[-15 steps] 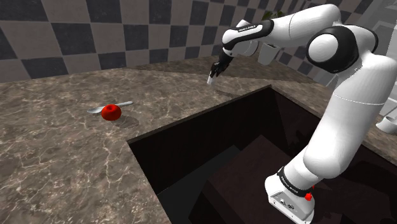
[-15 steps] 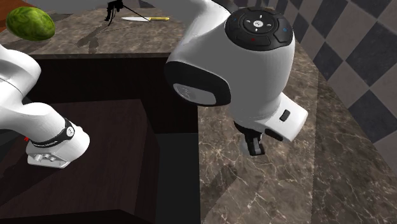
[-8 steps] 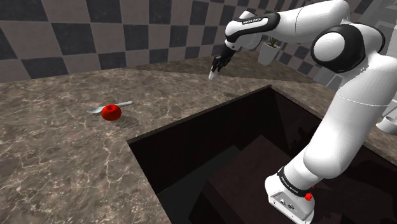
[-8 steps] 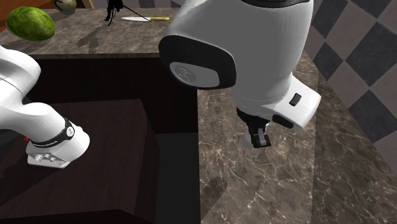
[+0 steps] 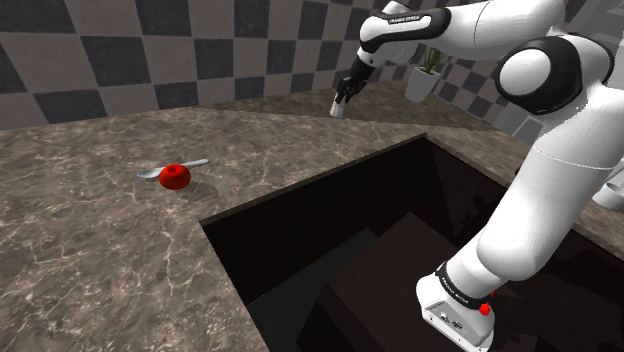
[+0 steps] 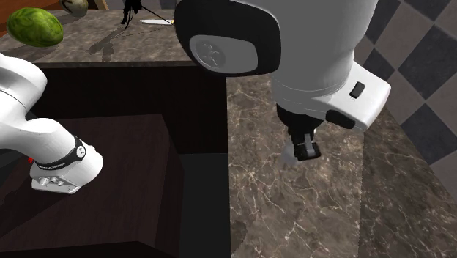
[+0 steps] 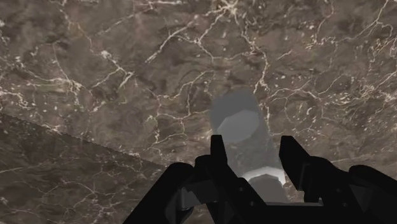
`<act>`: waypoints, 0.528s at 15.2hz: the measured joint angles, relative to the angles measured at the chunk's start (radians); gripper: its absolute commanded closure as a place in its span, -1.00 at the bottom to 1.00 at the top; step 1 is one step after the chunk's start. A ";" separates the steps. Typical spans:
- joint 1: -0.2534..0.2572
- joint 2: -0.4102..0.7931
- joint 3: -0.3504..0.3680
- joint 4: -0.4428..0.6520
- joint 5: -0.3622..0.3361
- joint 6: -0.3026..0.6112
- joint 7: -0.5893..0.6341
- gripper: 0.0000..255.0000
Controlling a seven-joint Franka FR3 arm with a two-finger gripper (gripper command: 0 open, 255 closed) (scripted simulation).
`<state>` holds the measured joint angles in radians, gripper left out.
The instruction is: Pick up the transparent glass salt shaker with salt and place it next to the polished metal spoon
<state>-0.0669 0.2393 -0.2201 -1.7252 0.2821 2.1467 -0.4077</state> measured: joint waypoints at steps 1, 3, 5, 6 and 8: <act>0.000 -0.001 0.000 0.012 -0.003 -0.013 0.004 1.00; 0.000 -0.009 -0.002 0.031 -0.008 -0.039 0.011 1.00; -0.001 -0.015 -0.004 0.051 -0.012 -0.063 0.017 1.00; 0.000 -0.015 -0.004 0.063 -0.014 -0.076 0.021 1.00; 0.001 -0.019 -0.004 0.086 -0.019 -0.102 0.029 1.00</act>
<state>-0.0662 0.2200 -0.2243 -1.6394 0.2630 2.0452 -0.3783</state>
